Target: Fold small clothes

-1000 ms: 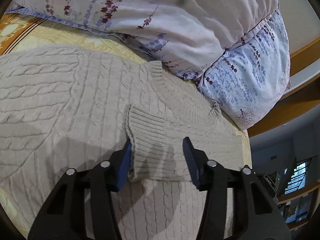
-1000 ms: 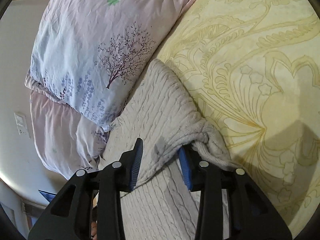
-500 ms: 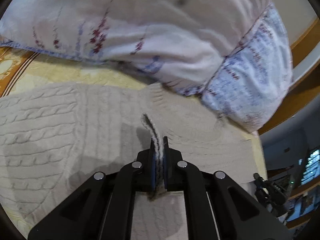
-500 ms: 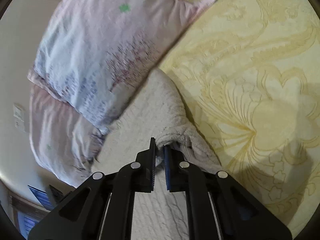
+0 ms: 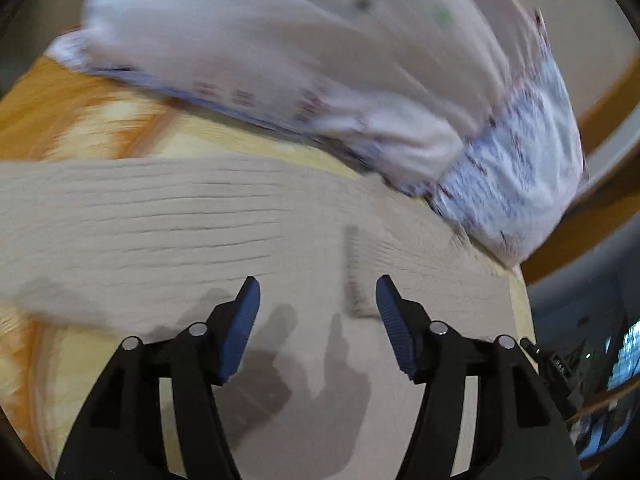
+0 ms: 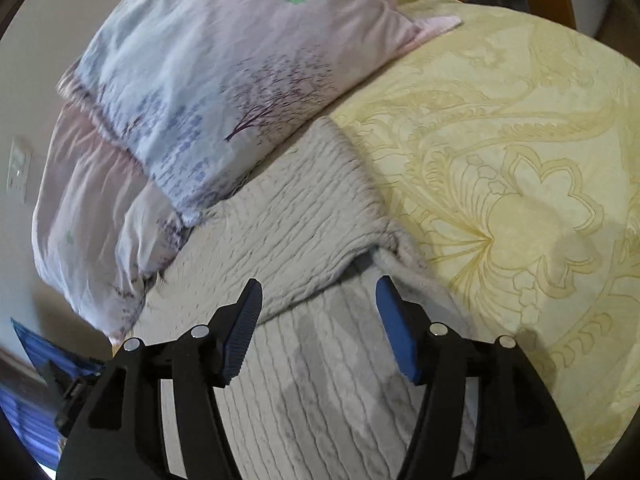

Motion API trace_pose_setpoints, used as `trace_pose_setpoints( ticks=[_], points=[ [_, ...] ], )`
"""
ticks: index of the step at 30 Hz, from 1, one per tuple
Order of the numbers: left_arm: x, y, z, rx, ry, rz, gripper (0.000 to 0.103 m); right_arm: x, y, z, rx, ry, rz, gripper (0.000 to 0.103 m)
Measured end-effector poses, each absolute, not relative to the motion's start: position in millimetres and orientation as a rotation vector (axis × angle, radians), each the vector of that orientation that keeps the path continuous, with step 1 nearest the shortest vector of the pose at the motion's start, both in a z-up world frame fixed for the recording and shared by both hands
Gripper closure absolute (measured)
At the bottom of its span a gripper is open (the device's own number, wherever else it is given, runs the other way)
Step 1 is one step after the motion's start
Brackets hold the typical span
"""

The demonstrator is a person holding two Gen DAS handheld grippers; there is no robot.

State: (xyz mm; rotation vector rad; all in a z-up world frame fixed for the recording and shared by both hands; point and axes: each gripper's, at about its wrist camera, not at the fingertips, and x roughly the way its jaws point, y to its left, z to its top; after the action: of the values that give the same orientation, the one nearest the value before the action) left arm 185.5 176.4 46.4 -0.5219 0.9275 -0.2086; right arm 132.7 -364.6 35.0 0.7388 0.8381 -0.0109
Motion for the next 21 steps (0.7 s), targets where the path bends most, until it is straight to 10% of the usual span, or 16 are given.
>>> trace_pose_setpoints(
  ticks=[21],
  points=[
    [94,411,11,-0.904,0.781,0.335,0.052,135,-285,47,0.491,0.872,0.240,0.025]
  ],
)
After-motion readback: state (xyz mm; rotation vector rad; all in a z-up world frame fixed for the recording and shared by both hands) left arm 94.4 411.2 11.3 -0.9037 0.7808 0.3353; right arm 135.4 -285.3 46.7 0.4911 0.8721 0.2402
